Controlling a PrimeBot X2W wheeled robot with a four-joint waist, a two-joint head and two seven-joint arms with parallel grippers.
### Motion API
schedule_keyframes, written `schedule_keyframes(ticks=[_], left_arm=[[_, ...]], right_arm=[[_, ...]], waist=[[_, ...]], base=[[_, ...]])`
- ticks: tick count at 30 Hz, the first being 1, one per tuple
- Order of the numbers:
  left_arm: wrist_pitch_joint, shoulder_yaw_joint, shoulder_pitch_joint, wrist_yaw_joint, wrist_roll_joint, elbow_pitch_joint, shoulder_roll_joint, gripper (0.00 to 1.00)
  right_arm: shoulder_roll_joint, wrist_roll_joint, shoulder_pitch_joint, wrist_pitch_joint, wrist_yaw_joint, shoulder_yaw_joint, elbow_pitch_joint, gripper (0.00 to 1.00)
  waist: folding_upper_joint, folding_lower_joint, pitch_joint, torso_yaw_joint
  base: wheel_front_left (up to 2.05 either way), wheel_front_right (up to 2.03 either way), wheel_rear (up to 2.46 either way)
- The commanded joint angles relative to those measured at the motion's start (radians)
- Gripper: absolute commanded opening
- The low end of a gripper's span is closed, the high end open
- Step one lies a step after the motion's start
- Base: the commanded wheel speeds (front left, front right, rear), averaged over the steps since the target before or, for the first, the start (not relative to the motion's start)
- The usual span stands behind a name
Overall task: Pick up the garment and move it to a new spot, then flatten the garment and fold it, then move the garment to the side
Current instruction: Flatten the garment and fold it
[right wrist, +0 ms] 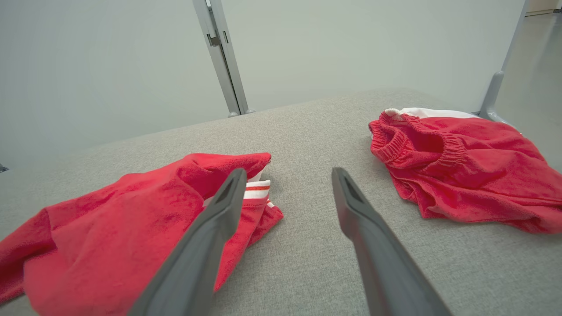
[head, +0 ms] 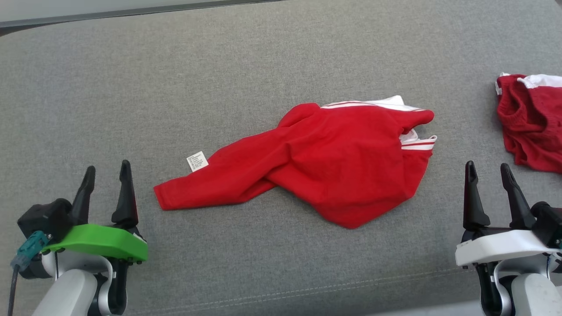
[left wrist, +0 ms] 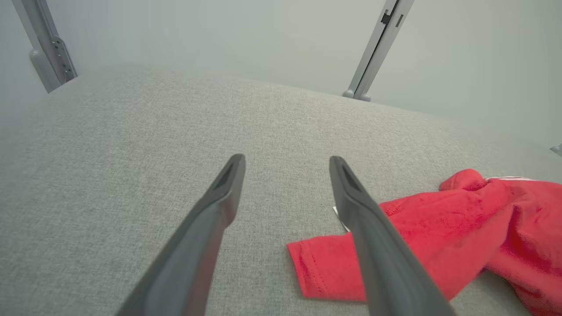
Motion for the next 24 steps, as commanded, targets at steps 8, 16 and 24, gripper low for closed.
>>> schedule_keyframes(ticks=[8, 16, 24], left_arm=[[-0.024, 0.07, 0.048, 0.082, 0.126, -0.127, 0.0, 1.0], [-0.023, 0.075, 0.133, 0.112, 0.199, -0.166, 0.003, 1.0], [0.037, 0.021, 0.178, 0.097, 0.221, -0.139, 0.042, 1.0]], right_arm=[[-0.003, -0.05, -0.036, 0.035, -0.001, -0.004, -0.012, 1.0], [-0.003, -0.067, 0.003, 0.062, -0.001, 0.021, -0.014, 1.0], [-0.003, -0.06, 0.067, 0.095, -0.001, 0.048, -0.008, 1.0]], waist=[[0.0, 0.0, -0.074, 0.025], [0.0, 0.0, -0.133, 0.028], [0.0, 0.0, -0.172, 0.039]], base=[[0.0, 0.0, 0.0], [0.0, 0.0, 0.0], [0.0, 0.0, 0.0]])
